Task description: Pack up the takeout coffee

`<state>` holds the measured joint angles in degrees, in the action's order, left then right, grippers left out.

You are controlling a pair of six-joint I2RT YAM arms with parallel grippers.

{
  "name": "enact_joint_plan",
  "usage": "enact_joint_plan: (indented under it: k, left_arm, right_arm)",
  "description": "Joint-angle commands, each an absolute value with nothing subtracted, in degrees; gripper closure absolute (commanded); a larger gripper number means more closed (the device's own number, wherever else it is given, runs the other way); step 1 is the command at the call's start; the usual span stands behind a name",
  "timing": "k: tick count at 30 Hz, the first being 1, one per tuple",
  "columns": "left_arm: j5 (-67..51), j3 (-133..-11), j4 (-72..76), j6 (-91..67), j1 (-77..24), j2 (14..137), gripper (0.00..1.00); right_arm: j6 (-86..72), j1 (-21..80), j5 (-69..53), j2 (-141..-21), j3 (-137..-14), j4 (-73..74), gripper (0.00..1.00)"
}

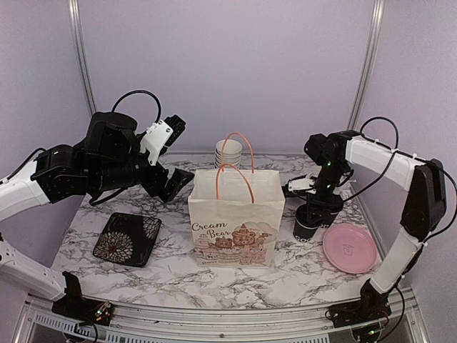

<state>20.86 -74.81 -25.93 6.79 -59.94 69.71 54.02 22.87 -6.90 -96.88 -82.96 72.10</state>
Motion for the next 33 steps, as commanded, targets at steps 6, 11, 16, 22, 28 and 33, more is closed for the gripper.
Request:
enact_joint_plan:
  k: [6, 11, 16, 22, 28, 33]
  left_arm:
    - [20.3, -74.12, -24.79, 6.42, -59.42, 68.71, 0.01]
    - [20.45, -74.15, -25.01, 6.65, -59.33, 68.32, 0.01]
    - [21.74, -74.79, -25.94, 8.3, -58.96, 68.15, 0.01]
    - [16.5, -79.46, -30.36, 10.62, -57.3, 70.22, 0.01]
    - [10.11, -85.99, -34.61, 13.09, -55.35, 76.21, 0.02]
    - [1.8, -89.63, -35.3, 16.23, -51.13, 80.25, 0.03]
  right_arm:
    - [52.92, 24.16, -7.21, -97.38, -83.54, 72.86, 0.25]
    - [52.74, 24.26, -7.82, -97.38, -84.45, 73.56, 0.27]
    - [52.26, 24.35, -8.32, -97.21, -86.48, 74.83, 0.29]
    - [52.37, 24.34, -10.66, -95.0, -89.76, 77.21, 0.31]
    - [52.4, 23.83, -11.07, -91.7, -92.85, 77.48, 0.32]
    - [53.13, 22.38, -13.51, -90.95, -99.76, 78.59, 0.33]
